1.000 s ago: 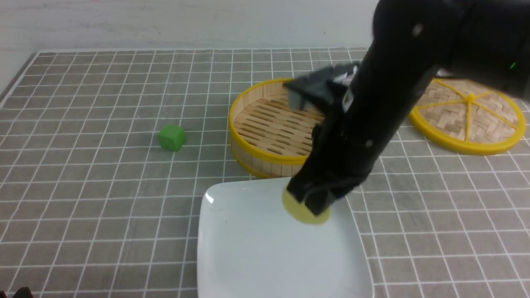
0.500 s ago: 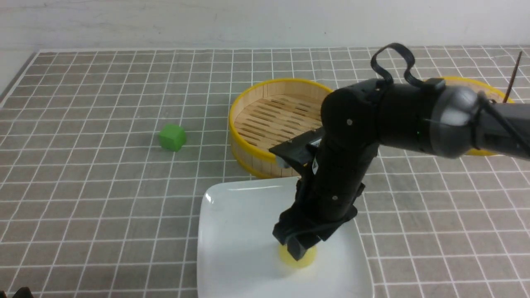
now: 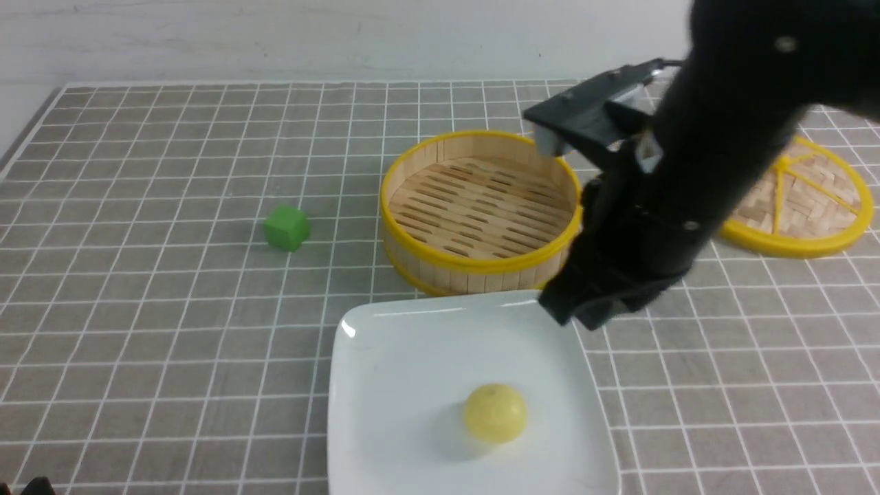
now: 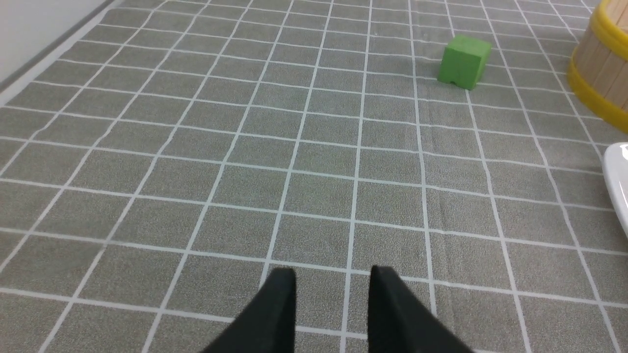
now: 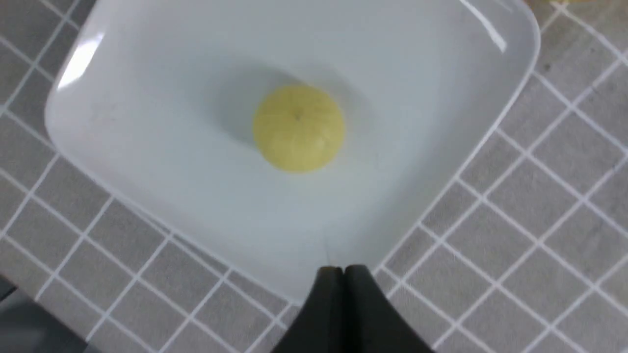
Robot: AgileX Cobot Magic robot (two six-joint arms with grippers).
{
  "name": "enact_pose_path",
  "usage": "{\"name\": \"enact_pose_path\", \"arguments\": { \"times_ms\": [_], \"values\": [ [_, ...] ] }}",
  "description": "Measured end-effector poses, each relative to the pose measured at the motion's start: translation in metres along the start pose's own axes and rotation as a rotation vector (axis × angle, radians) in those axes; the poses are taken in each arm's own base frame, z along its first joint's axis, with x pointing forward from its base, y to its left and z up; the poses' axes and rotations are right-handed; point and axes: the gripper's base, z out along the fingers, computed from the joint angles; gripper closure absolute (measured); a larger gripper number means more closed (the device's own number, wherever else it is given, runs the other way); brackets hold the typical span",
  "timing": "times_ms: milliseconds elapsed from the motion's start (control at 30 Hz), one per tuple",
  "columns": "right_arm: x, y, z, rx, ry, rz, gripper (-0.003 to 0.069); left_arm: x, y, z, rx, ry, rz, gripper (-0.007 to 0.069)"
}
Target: Put the steamed buns into the plate on the grey tablecloth.
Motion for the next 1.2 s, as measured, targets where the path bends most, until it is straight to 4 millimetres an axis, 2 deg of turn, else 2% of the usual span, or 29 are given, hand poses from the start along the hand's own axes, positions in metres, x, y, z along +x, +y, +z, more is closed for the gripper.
{"name": "enact_pose_path", "arguments": {
  "times_ms": [100,133,167,200,300,367,467,567,767,1200],
  "values": [
    [0.039,-0.001,-0.020,0.007,-0.013,0.025,0.0673,0.000,0.000,0.000,0.000,0.000,0.000,0.0384],
    [0.059,-0.003,-0.024,0.017,-0.013,0.031,0.0673,0.000,0.000,0.000,0.000,0.000,0.000,0.0384],
    [0.060,-0.003,-0.028,0.018,-0.029,0.030,0.0673,0.000,0.000,0.000,0.000,0.000,0.000,0.0384],
    [0.084,-0.006,-0.035,0.031,-0.086,0.043,0.0673,0.000,0.000,0.000,0.000,0.000,0.000,0.0384],
    [0.129,-0.012,-0.041,0.046,-0.278,0.079,0.0673,0.000,0.000,0.000,0.000,0.000,0.000,0.0384],
    [0.155,-0.016,-0.038,0.032,-0.426,0.112,0.0673,0.000,0.000,0.000,0.000,0.000,0.000,0.0384],
    [0.193,-0.023,-0.020,-0.018,-0.684,0.151,0.0672,0.000,0.000,0.000,0.000,0.000,0.000,0.0384],
    [0.219,-0.028,-0.003,-0.042,-0.892,0.130,0.0671,0.000,0.000,0.000,0.000,0.000,0.000,0.0384],
    [0.239,-0.030,0.000,-0.056,-1.012,0.108,0.0669,0.000,0.000,0.000,0.000,0.000,0.000,0.0384],
    [0.244,-0.031,0.004,-0.043,-0.954,0.114,0.0661,0.000,0.000,0.000,0.000,0.000,0.000,0.0384]
  ]
}}
